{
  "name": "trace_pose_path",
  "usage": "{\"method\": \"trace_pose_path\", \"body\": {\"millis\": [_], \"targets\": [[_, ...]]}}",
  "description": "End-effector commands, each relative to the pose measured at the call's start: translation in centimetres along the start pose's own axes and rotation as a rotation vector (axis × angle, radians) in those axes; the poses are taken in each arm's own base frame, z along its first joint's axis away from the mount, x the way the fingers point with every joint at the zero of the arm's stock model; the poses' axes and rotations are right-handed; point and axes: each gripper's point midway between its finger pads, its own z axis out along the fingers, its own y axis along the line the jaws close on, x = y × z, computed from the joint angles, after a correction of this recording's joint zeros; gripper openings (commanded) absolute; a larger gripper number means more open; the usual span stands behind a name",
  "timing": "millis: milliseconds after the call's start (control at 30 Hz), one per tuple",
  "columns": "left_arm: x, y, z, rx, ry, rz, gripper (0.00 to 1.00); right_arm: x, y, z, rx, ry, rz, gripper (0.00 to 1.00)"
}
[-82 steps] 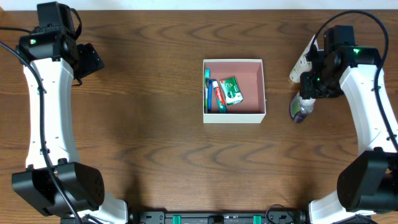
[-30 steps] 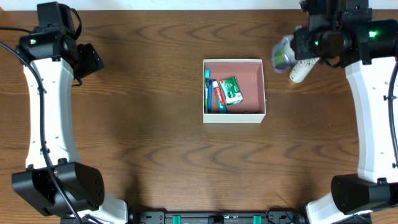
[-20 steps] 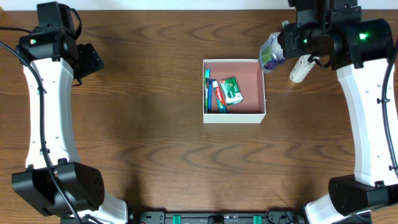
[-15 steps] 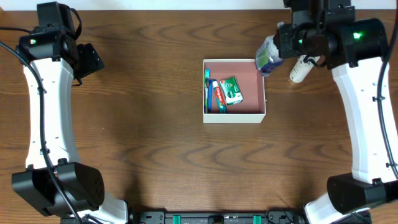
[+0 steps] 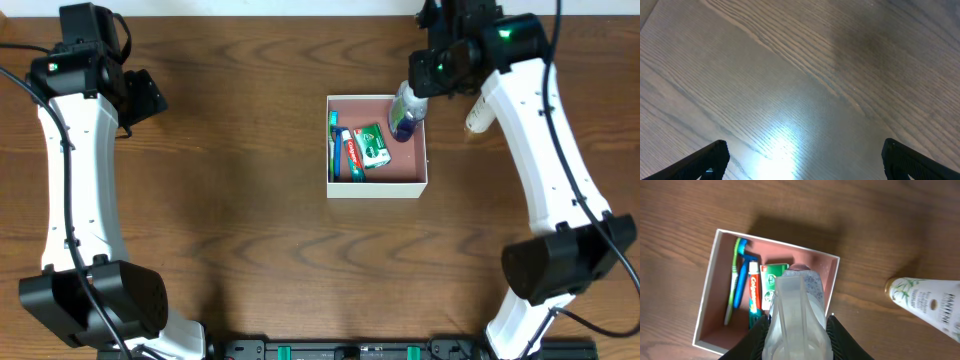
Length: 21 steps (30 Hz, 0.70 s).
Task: Pack container
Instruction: 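Lift the foam soap bottle and carry it left into the box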
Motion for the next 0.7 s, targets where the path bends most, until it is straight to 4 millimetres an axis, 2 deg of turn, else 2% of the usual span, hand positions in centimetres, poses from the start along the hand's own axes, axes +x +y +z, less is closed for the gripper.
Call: {"method": "trace_pose_path", "body": {"millis": [0,333,467,667], "targets": [[0.1,0.2,0.2,-0.01,0.003,-0.005,0.98,-0.5,0.7,0.2,0.0,-0.011,0.001,0.13],[0.1,0.2,0.2,-0.01,0.003,-0.005,0.98,0.0,-0.8,2.9,0.095,0.041,-0.003,0.15],[0.1,0.2,0.2,-0.01,0.003,-0.005,0.98,0.2,-1.4,4.1,0.128,0.056,0.05,0.15],[0.1,0.2,0.2,-0.01,0.003,-0.005,0.98,0.2,-1.5,6.1,0.131,0.078,0.049,0.16]]}}
